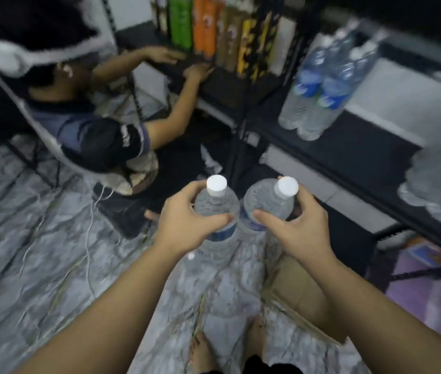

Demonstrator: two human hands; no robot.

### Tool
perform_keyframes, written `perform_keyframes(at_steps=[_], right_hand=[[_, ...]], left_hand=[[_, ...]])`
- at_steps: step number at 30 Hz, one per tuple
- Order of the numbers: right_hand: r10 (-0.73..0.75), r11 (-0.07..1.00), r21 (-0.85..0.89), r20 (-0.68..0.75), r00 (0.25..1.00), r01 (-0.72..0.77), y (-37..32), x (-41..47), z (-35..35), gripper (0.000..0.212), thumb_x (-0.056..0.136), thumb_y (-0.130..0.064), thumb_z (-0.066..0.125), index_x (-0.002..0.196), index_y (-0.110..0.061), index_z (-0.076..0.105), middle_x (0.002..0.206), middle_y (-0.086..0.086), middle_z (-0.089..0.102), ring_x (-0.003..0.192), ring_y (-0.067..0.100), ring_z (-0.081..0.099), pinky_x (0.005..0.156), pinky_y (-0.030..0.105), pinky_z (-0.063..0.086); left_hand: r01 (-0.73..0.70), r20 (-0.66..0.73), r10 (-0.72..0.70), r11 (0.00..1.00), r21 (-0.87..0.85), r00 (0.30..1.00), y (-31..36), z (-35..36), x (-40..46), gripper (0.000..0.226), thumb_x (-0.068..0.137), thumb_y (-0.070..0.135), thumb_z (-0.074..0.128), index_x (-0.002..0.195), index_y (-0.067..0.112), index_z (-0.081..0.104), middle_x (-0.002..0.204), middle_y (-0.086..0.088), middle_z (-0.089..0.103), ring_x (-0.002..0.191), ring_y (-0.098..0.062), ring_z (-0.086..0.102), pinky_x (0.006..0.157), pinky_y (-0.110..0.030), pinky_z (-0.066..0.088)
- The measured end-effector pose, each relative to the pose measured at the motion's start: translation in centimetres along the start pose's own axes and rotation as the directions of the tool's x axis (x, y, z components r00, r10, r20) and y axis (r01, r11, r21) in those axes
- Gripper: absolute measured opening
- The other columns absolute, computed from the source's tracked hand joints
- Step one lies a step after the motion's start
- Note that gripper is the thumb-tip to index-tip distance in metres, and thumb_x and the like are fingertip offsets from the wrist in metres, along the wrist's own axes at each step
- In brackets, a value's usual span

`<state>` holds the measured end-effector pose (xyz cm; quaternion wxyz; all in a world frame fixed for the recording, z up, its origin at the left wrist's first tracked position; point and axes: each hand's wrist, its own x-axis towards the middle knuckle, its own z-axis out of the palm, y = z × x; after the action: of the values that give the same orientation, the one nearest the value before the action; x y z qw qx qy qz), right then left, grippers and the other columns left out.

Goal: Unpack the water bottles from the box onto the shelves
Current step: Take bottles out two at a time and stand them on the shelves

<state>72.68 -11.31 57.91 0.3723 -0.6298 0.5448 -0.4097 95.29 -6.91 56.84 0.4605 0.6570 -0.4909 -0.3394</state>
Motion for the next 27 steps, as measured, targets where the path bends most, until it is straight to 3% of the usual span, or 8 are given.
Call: perform_keyframes(at_steps=[2,5,8,13,16,18,21,27], right_hand=[[-0.001,0.998,0.064,-0.093,0.996,0.007,-1.9,0.3,-3.2,0.060,0.072,-0.029,0.096,0.126,-0.033,0.069,0.118,-0.014,0.076,0.111,0.007,0.072,0.097,0.045,0.060],[-0.039,0.993,0.096,-0.242,0.970,0.064,-4.2,0.4,-7.9,0.060,0.075,-0.025,0.095,0.129,-0.025,0.068,0.121,-0.008,0.074,0.113,0.011,0.072,0.097,0.045,0.061],[-0.099,0.988,0.070,-0.378,0.921,0.135,-6.3,0.9,-12.9,0.062,0.075,-0.027,0.095,0.130,-0.020,0.068,0.121,-0.005,0.075,0.113,0.012,0.072,0.097,0.045,0.060],[-0.196,0.971,0.014,-0.526,0.827,0.239,-9.8,1.6,-21.6,0.063,0.078,-0.017,0.093,0.136,-0.021,0.066,0.120,-0.015,0.074,0.111,-0.001,0.070,0.095,0.022,0.058],[-0.251,0.955,-0.029,-0.603,0.757,0.294,-11.0,2.1,-26.6,0.058,0.079,-0.017,0.091,0.133,-0.022,0.068,0.117,-0.021,0.073,0.110,-0.005,0.068,0.092,0.014,0.053],[-0.273,0.947,-0.042,-0.627,0.730,0.318,-11.7,2.4,-29.8,0.059,0.080,-0.020,0.091,0.135,-0.023,0.067,0.121,-0.016,0.073,0.115,0.000,0.068,0.097,0.021,0.054],[-0.312,0.923,-0.037,-0.653,0.690,0.382,-12.4,2.9,-34.5,0.057,0.081,-0.016,0.091,0.133,-0.026,0.069,0.121,-0.012,0.075,0.114,0.005,0.070,0.099,0.031,0.058],[-0.425,0.859,-0.083,-0.667,0.612,0.506,-13.8,4.7,-43.6,0.049,0.085,-0.016,0.087,0.131,-0.020,0.071,0.121,-0.004,0.077,0.115,0.016,0.072,0.102,0.046,0.057]], left_hand=[[-0.083,0.045,0.084,0.996,-0.034,0.995,4.0,0.9,1.7,0.052,0.062,0.038,0.095,0.109,0.033,0.073,0.100,0.013,0.079,0.094,-0.006,0.076,0.085,-0.045,0.062],[-0.190,0.120,0.200,0.978,-0.088,0.972,10.0,3.4,3.6,0.050,0.064,0.026,0.099,0.108,0.027,0.075,0.100,0.011,0.080,0.094,-0.008,0.077,0.087,-0.045,0.063],[-0.288,0.171,0.312,0.946,-0.152,0.935,15.9,6.5,4.9,0.055,0.059,0.034,0.096,0.109,0.026,0.076,0.101,0.009,0.081,0.096,-0.012,0.077,0.089,-0.048,0.063],[-0.402,0.239,0.449,0.888,-0.223,0.861,25.2,12.5,5.5,0.054,0.065,0.034,0.093,0.115,0.025,0.076,0.104,0.012,0.081,0.099,-0.009,0.077,0.092,-0.048,0.062],[-0.436,0.253,0.495,0.863,-0.255,0.831,30.2,16.0,5.3,0.046,0.066,0.033,0.092,0.109,0.027,0.077,0.099,0.012,0.081,0.094,-0.008,0.077,0.089,-0.044,0.063],[-0.464,0.248,0.531,0.840,-0.282,0.810,33.4,18.2,5.1,0.035,0.069,0.027,0.094,0.101,0.026,0.078,0.092,0.010,0.081,0.088,-0.009,0.077,0.083,-0.039,0.063],[-0.511,0.223,0.586,0.799,-0.317,0.779,38.3,20.9,4.5,0.028,0.073,0.019,0.095,0.095,0.024,0.078,0.083,0.012,0.079,0.078,-0.003,0.075,0.069,-0.020,0.056],[-0.609,0.155,0.673,0.728,-0.315,0.723,47.3,25.7,3.6,0.022,0.072,0.024,0.094,0.089,0.026,0.080,0.083,0.005,0.080,0.079,-0.012,0.077,0.077,-0.040,0.063]])
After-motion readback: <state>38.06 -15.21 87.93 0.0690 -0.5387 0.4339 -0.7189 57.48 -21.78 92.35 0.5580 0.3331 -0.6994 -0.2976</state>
